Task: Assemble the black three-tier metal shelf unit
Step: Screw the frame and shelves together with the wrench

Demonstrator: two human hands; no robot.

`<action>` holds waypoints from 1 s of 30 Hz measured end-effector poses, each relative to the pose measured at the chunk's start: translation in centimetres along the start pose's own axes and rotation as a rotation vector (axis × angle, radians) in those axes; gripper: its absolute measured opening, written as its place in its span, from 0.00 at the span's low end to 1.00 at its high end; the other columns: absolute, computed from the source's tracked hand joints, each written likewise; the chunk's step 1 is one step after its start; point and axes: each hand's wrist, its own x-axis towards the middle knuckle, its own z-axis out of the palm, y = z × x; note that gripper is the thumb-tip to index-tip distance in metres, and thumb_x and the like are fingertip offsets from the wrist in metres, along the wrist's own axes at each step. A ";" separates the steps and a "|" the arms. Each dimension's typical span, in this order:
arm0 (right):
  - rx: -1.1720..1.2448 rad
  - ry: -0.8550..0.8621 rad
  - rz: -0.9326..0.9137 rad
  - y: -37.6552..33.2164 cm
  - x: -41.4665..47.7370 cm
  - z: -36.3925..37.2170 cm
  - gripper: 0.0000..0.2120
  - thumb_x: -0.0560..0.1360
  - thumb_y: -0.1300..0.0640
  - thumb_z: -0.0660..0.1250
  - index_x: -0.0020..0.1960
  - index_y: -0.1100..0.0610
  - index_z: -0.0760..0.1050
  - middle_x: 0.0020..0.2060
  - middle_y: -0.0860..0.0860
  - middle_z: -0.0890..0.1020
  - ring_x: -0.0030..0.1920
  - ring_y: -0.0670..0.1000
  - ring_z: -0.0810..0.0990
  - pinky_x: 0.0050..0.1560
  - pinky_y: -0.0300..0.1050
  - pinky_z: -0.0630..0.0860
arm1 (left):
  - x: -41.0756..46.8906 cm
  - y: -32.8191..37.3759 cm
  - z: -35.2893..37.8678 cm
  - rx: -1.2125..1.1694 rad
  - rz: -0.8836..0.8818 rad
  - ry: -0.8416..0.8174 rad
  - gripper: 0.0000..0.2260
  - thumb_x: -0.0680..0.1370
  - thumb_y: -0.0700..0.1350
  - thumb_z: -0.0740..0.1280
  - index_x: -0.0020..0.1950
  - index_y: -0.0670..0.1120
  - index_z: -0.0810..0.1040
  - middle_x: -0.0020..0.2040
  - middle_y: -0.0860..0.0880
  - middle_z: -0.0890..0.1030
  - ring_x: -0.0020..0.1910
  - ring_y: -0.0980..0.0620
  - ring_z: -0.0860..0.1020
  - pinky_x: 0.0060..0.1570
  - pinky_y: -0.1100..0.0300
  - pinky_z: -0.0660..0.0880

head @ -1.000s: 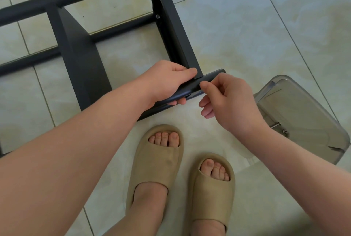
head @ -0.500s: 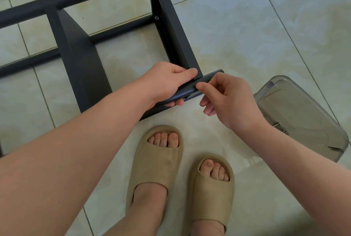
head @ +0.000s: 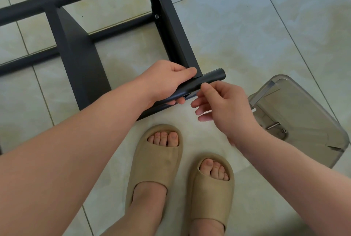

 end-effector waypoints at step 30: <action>-0.112 -0.035 -0.081 0.4 0.4 -0.7 0.14 0.82 0.55 0.64 0.42 0.59 0.80 0.30 0.50 0.82 0.31 0.48 0.76 0.31 0.45 0.79 | -0.1 0.2 0.1 0.013 0.001 0.016 0.15 0.82 0.55 0.64 0.46 0.46 0.83 0.33 0.47 0.83 0.31 0.51 0.81 0.32 0.59 0.77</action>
